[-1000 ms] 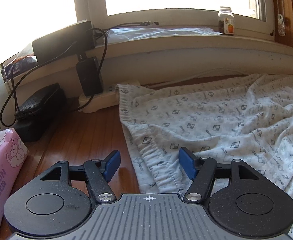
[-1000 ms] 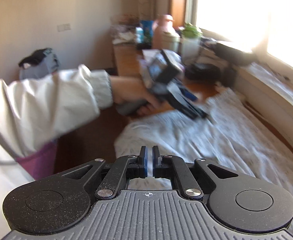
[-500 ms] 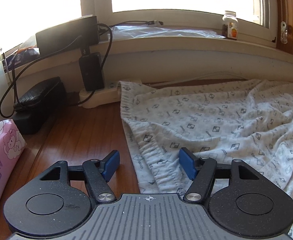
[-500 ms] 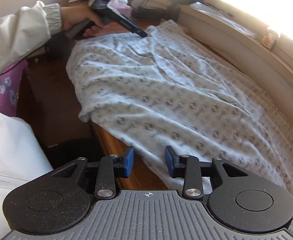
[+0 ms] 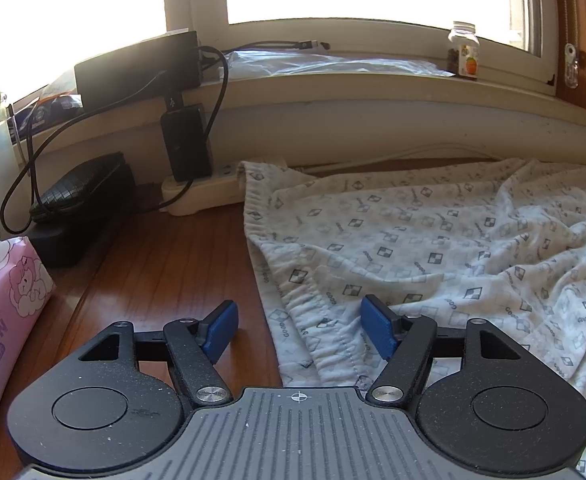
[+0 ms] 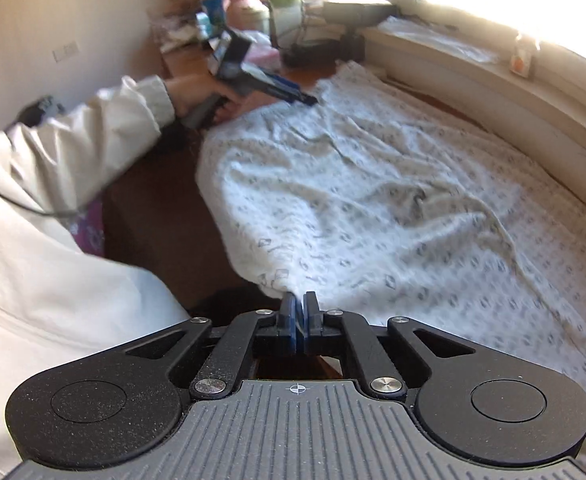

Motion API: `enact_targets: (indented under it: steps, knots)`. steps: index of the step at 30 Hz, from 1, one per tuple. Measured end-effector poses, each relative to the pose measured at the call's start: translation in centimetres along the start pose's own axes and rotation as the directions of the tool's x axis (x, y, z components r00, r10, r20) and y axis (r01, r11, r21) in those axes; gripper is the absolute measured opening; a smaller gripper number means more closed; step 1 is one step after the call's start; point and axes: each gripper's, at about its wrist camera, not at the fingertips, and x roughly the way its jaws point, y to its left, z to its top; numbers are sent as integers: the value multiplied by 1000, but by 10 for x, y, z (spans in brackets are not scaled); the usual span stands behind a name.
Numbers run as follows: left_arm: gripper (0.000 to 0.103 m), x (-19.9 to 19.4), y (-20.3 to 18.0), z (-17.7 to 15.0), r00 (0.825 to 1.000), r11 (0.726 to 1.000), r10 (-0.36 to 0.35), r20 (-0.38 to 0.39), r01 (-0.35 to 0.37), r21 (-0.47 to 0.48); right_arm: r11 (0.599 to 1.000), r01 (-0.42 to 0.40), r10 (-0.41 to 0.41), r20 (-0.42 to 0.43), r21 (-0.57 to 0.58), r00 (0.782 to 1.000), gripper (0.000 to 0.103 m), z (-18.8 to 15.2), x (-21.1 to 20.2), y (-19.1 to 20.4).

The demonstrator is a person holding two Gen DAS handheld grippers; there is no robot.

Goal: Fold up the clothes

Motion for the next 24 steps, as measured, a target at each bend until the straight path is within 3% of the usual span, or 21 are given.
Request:
enact_targets:
  steps: [6,10,12,15,20,24]
  knots:
    - [72,-2,-7,0,999,999,33,10,-34,37,993,107,-107,3,49,994,11,-27,-12,-19]
    - [68,-9,-17,10,997,997,70,18,-71,15,979,195,-193,-43,56,980,26,-53,-14,-35]
    - [68,-24,-35,19,997,1000,15,69,-16,16,968,239,-234,-68,79,970,26,-69,-11,-46]
    - [70,-33,-82,32,991,993,-75,108,65,97,956,274,-267,-77,101,961,27,-84,-9,-54]
    - [71,-16,-158,40,968,960,-233,88,215,177,952,299,-293,-91,69,952,35,-96,-6,-55]
    - [72,3,-190,39,960,946,-274,59,258,197,940,334,-327,-105,66,939,38,-110,-14,-67]
